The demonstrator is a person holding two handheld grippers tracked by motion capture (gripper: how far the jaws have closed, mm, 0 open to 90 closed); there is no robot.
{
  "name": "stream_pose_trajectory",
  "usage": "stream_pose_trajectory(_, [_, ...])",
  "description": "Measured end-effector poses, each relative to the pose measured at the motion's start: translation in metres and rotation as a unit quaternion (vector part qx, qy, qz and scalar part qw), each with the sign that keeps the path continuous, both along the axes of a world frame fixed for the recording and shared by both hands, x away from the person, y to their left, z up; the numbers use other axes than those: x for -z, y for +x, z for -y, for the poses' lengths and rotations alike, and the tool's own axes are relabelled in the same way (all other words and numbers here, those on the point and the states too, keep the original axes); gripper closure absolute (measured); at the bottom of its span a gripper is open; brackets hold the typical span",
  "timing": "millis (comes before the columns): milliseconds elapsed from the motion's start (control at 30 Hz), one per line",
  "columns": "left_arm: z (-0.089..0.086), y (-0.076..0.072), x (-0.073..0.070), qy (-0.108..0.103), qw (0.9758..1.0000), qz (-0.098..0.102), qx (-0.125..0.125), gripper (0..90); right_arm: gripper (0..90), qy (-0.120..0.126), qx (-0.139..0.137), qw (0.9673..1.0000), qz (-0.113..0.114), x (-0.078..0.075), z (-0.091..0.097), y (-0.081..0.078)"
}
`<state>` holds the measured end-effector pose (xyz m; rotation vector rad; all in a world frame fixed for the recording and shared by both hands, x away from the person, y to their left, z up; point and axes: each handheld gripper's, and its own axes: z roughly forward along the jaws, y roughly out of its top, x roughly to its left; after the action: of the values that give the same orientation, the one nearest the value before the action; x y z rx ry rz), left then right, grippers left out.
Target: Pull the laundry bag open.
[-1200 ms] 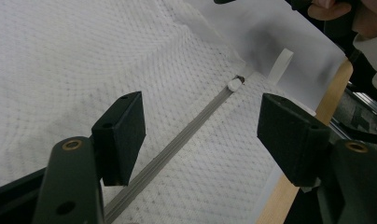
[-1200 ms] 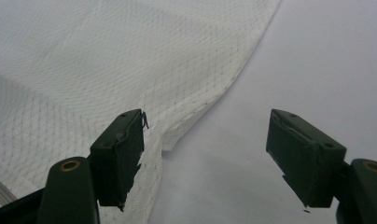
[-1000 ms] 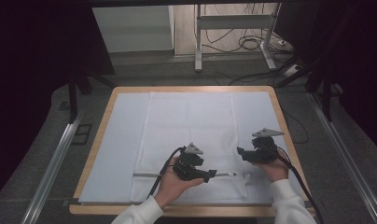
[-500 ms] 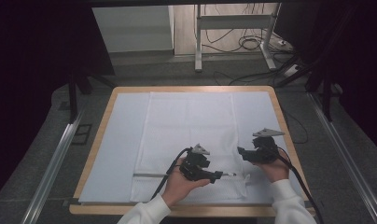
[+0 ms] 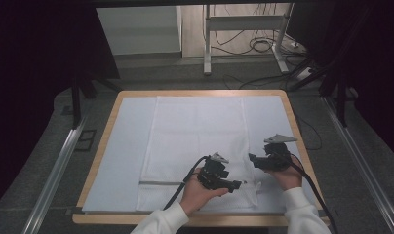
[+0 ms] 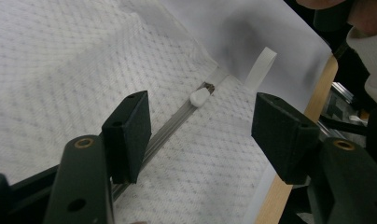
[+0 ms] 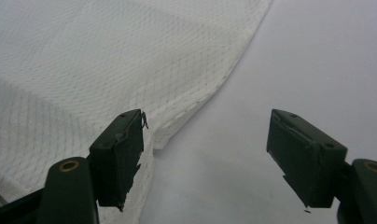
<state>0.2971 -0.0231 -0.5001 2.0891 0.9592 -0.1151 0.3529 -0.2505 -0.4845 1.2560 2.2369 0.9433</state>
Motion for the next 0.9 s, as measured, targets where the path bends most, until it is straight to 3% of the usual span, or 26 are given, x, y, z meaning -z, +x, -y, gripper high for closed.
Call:
stream_pose_trajectory(200, [0.006,0.001,0.003,0.001,1.0,-0.004,0.002,38.5,26.8,-0.001,-0.001,1.0,0.002,0.0,0.0,0.0])
stream_pose_trajectory(400, [0.012,0.001,0.005,-0.012,0.9997,-0.021,0.008,42.7,26.7,-0.003,0.001,1.0,0.003,0.0,0.0,0.0])
stream_pose_trajectory(900, [0.019,0.002,0.012,-0.01,0.9992,-0.037,0.012,46.0,26.7,-0.011,0.002,0.9999,0.004,0.0,-0.001,-0.001])
